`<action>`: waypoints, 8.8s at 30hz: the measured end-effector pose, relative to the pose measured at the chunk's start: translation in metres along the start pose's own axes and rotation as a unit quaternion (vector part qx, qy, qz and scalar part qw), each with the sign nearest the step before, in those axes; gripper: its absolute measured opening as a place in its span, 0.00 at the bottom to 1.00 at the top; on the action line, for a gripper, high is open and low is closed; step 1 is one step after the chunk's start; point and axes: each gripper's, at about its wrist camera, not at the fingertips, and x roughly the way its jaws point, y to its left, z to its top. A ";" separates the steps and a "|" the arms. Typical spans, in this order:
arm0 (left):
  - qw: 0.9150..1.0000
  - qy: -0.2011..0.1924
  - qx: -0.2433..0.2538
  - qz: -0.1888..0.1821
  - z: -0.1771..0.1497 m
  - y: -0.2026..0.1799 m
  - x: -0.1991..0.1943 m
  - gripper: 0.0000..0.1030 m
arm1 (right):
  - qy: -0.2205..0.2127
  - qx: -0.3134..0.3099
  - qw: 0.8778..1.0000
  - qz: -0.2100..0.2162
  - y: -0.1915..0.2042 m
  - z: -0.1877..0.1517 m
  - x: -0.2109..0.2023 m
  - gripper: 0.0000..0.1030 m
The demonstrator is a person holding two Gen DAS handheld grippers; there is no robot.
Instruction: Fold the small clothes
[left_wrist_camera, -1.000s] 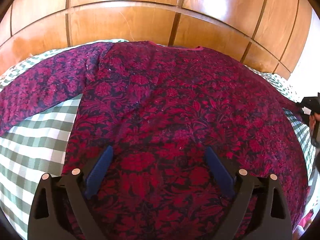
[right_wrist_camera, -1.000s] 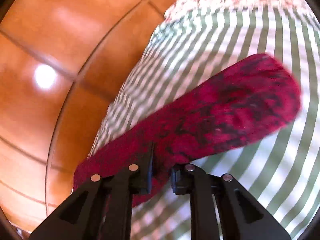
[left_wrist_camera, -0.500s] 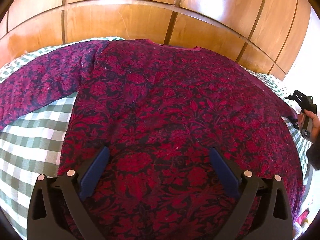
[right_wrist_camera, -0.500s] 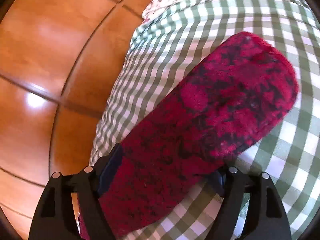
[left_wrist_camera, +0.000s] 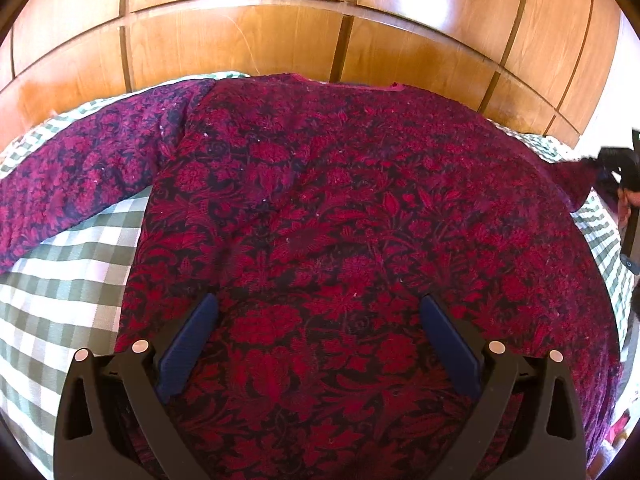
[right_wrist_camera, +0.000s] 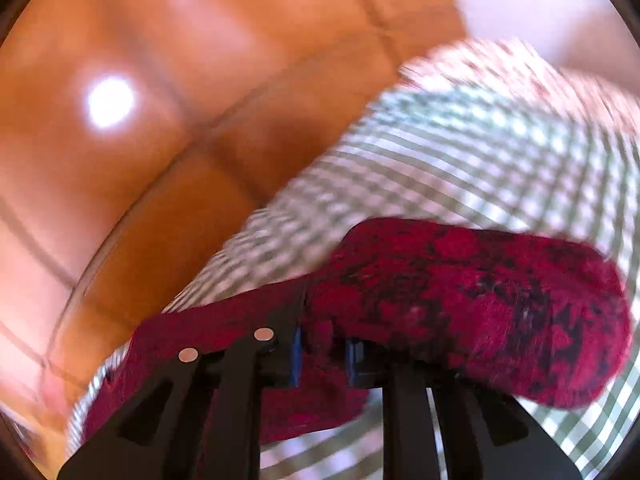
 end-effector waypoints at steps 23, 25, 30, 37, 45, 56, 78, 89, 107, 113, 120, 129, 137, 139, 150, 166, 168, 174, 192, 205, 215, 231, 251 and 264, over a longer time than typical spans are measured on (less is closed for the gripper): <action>1.000 -0.003 -0.003 -0.002 -0.001 0.001 0.000 0.96 | 0.079 -0.339 0.929 0.123 0.207 -0.153 0.038 0.82; 1.000 -0.003 -0.003 -0.002 -0.001 0.001 0.000 0.96 | 0.046 -0.327 0.937 0.112 0.198 -0.153 0.025 0.88; 1.000 0.005 -0.006 0.007 0.006 -0.002 -0.007 0.96 | -0.039 -0.279 0.959 0.025 0.171 -0.149 0.000 0.98; 0.995 -0.053 -0.049 -0.063 0.055 -0.019 -0.044 0.95 | -0.048 -0.160 0.984 -0.068 0.118 -0.129 0.000 0.98; 0.995 -0.024 -0.048 -0.086 0.117 -0.054 0.015 0.76 | -0.045 -0.042 0.994 -0.095 0.069 -0.118 -0.006 0.98; 0.992 0.040 -0.070 -0.095 0.137 -0.084 0.084 0.28 | -0.001 0.018 0.995 -0.096 0.046 -0.117 0.005 0.98; 0.996 -0.026 -0.081 -0.023 0.109 -0.019 0.059 0.03 | 0.031 0.028 0.997 -0.066 0.038 -0.113 0.010 0.98; 0.993 -0.024 -0.106 -0.056 0.106 -0.008 0.064 0.03 | 0.041 -0.051 0.996 -0.060 0.081 -0.072 0.029 0.98; 0.986 -0.026 -0.146 -0.077 0.107 0.020 0.060 0.03 | 0.079 -0.084 0.992 -0.059 0.081 -0.095 0.057 0.98; 0.985 -0.034 -0.147 -0.078 0.104 0.020 0.061 0.03 | 0.026 -0.052 0.998 -0.039 0.087 -0.056 0.041 0.98; 0.983 -0.036 -0.156 -0.090 0.100 0.023 0.064 0.03 | 0.070 -0.090 0.989 -0.095 0.114 -0.032 0.109 0.98; 0.981 -0.034 -0.160 -0.102 0.100 0.025 0.071 0.03 | 0.080 -0.117 0.979 -0.149 0.109 -0.052 0.143 0.98; 0.980 -0.034 -0.164 -0.107 0.100 0.028 0.070 0.03 | 0.078 -0.065 0.992 -0.075 0.095 -0.047 0.081 0.98; 0.980 -0.034 -0.165 -0.107 0.100 0.028 0.070 0.03 | 0.082 -0.078 0.992 -0.061 0.103 -0.062 0.058 0.98; 0.978 -0.029 -0.172 -0.114 0.100 0.035 0.065 0.04 | 0.067 -0.155 0.977 -0.132 0.118 -0.125 0.051 0.98; 0.962 -0.084 -0.248 -0.080 0.058 0.095 -0.034 0.72 | 0.057 -0.120 0.987 -0.094 0.105 -0.124 0.044 0.98; 0.953 -0.097 -0.282 -0.050 0.050 0.117 -0.047 0.75 | 0.058 -0.118 0.987 -0.092 0.104 -0.124 0.044 0.98; 0.905 -0.134 -0.403 0.016 0.011 0.195 -0.087 0.75 | 0.060 -0.115 0.988 -0.088 0.102 -0.124 0.047 0.98; 0.813 -0.171 -0.549 0.091 -0.034 0.309 -0.119 0.16 | 0.061 -0.112 0.988 -0.086 0.101 -0.123 0.046 0.98; 0.887 -0.272 -0.343 0.147 0.074 0.213 -0.154 0.11 | 0.062 -0.109 0.989 -0.082 0.100 -0.123 0.047 0.98; 0.950 -0.247 -0.161 0.098 0.140 0.105 -0.120 0.11 | 0.062 -0.108 0.989 -0.080 0.099 -0.122 0.045 0.98; 0.988 -0.126 0.040 0.079 0.135 -0.035 -0.016 0.11 | 0.066 -0.092 0.991 -0.068 0.106 -0.123 0.050 0.98; 0.987 -0.046 0.153 0.023 0.083 -0.084 0.023 0.68 | 0.066 -0.091 0.991 -0.066 0.104 -0.123 0.049 0.98; 0.991 -0.082 0.109 -0.010 0.054 -0.080 -0.008 0.71 | 0.065 -0.089 0.992 -0.065 0.100 -0.122 0.047 0.98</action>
